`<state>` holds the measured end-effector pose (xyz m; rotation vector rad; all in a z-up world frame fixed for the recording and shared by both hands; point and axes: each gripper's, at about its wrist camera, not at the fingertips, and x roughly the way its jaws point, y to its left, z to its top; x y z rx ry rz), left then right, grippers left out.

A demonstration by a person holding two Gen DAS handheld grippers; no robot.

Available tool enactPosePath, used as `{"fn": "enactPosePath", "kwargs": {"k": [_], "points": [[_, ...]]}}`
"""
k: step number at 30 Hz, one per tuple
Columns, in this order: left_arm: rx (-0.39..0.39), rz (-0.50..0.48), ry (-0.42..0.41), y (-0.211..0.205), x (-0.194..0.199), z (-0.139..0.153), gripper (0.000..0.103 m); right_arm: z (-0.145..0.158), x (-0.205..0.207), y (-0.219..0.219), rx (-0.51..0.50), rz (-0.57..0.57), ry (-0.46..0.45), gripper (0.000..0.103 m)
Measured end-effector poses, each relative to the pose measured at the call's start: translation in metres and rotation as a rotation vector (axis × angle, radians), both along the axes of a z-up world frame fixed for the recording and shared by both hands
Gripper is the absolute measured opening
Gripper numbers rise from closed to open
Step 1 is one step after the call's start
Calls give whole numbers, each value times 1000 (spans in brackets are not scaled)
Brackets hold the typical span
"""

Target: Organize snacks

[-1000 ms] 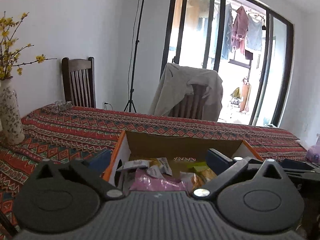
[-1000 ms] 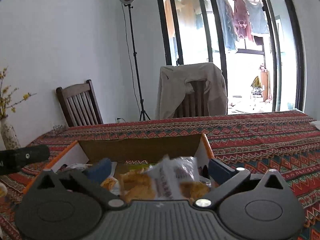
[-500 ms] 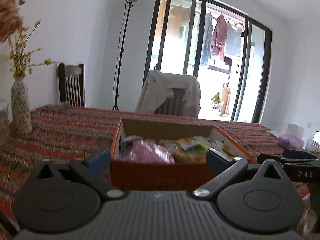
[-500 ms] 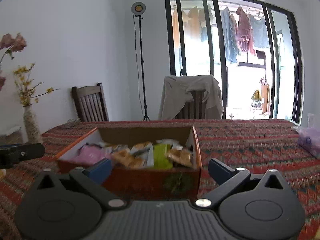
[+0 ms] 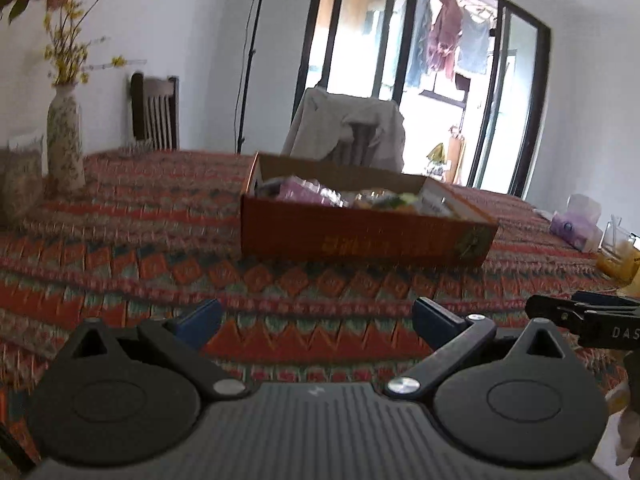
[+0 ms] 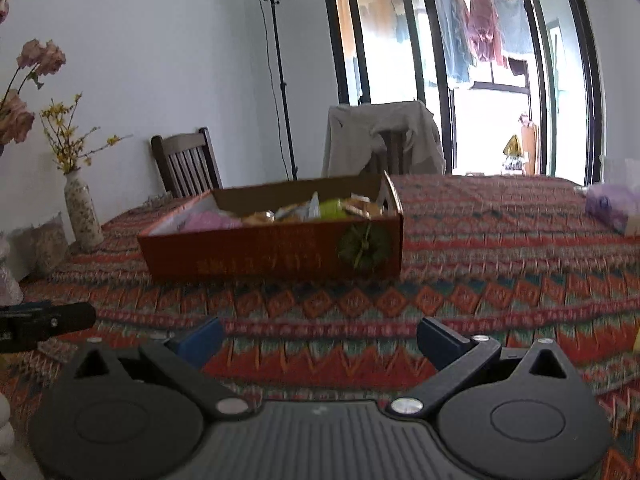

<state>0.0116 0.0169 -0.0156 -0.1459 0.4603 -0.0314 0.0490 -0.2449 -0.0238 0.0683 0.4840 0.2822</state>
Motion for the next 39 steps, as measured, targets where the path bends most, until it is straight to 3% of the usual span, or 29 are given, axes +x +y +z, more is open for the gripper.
{"fn": "enactPosePath", "kwargs": {"k": [39], "points": [[14, -15, 3, -12, -3, -10, 103, -11, 2, 1, -6, -20, 40, 103]]}}
